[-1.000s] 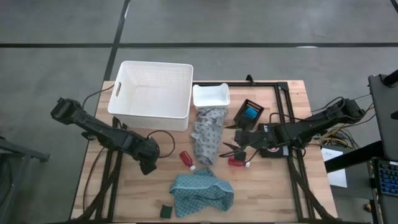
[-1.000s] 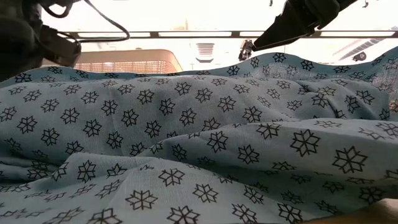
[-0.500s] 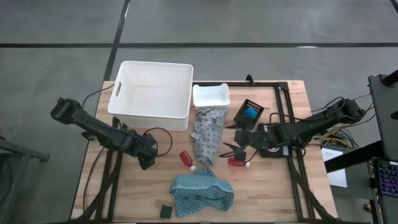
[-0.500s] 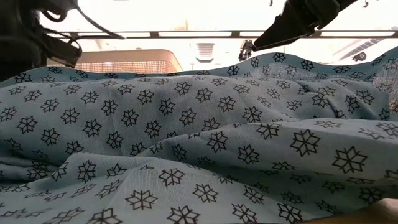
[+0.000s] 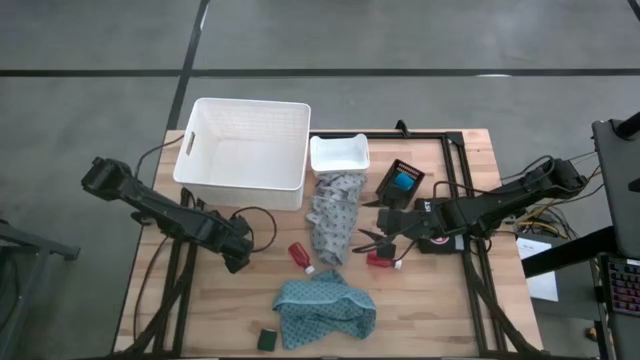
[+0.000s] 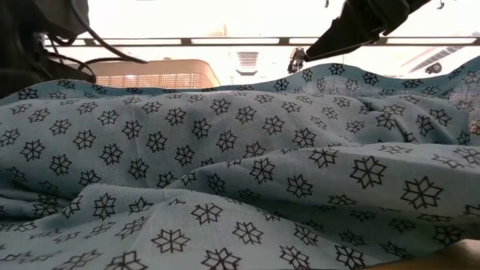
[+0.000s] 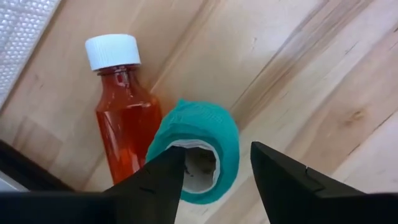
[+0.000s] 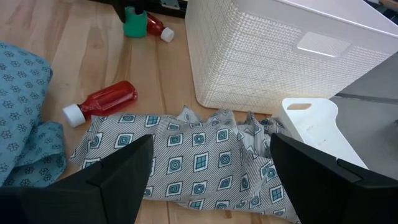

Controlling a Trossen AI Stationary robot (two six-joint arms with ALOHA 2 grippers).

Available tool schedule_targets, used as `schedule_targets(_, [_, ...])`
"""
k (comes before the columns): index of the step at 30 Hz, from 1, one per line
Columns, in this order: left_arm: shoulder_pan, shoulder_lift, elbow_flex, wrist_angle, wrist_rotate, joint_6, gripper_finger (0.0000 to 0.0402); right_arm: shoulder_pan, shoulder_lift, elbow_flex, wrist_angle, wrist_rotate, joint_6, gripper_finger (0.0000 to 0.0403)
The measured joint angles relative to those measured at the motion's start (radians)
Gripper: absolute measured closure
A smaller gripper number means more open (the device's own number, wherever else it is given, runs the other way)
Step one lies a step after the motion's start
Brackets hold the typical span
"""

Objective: Pick & Place Medicine items
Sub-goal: Put the light blue bandage into the black bin

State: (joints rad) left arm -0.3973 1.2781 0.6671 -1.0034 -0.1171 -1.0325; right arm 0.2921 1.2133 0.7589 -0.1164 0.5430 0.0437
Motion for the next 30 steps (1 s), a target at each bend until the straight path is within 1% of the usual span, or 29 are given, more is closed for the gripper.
schedule_targets(6, [0.0, 0.0, -0.007, 0.012, 0.0, -0.013, 0.0243, 0.0, 0.0, 0.0, 0.0, 0.0, 0.0, 0.0083])
schedule_targets(12, [0.0, 0.0, -0.006, 0.016, 0.001, -0.013, 0.0278, 0.0, 0.0, 0.0, 0.0, 0.0, 0.0, 0.0083])
schedule_targets(18, [0.0, 0.0, -0.006, 0.02, 0.001, -0.013, 0.0301, 0.0, 0.0, 0.0, 0.0, 0.0, 0.0, 0.0083])
schedule_targets(22, [0.0, 0.0, -0.006, 0.02, 0.001, -0.013, 0.0331, 0.0, 0.0, 0.0, 0.0, 0.0, 0.0, 0.0083])
schedule_targets(27, [0.0, 0.0, -0.005, 0.022, 0.001, -0.013, 0.038, 0.0, 0.0, 0.0, 0.0, 0.0, 0.0, 0.0083])
schedule_targets(30, [0.0, 0.0, -0.005, 0.031, 0.001, -0.013, 0.0392, 0.0, 0.0, 0.0, 0.0, 0.0, 0.0, 0.0083])
